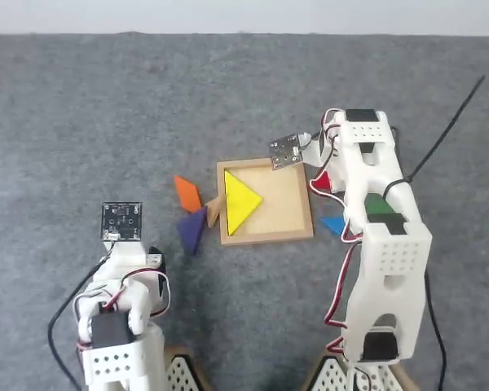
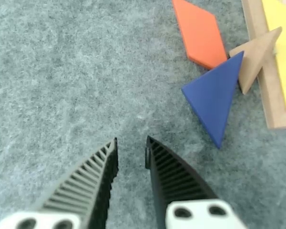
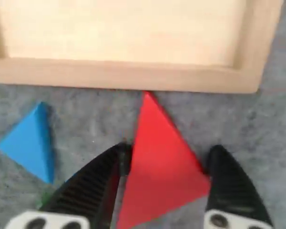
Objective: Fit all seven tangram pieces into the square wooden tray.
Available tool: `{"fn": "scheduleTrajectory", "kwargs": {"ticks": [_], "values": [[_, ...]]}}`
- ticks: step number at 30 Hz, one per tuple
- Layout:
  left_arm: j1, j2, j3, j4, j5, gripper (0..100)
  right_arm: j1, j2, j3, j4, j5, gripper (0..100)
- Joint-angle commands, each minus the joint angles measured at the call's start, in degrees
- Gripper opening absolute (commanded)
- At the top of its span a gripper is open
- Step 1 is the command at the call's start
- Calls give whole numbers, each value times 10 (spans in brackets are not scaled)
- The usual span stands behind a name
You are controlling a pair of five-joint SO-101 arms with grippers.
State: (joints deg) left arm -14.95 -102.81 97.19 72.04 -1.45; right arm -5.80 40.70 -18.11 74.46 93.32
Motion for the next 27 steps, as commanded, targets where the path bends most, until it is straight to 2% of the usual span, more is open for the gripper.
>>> {"fn": "scheduleTrajectory", "kwargs": {"ticks": [1,7,11,16,20,23,27], "values": [[-4,-11,-7,2,-1,93,18,23,-33,0,-62,223],[-4,-11,-7,2,-1,93,17,23,-169,101,-155,222],[-4,-11,-7,2,-1,93,16,29,-253,145,-238,188],[-4,-11,-7,2,-1,93,24,26,-267,154,-326,188],[-4,-11,-7,2,-1,93,49,29,-262,165,-324,260],[-4,-11,-7,2,-1,93,55,29,-233,180,-265,325],[-4,-11,-7,2,-1,93,53,29,-205,163,-246,335]]}}
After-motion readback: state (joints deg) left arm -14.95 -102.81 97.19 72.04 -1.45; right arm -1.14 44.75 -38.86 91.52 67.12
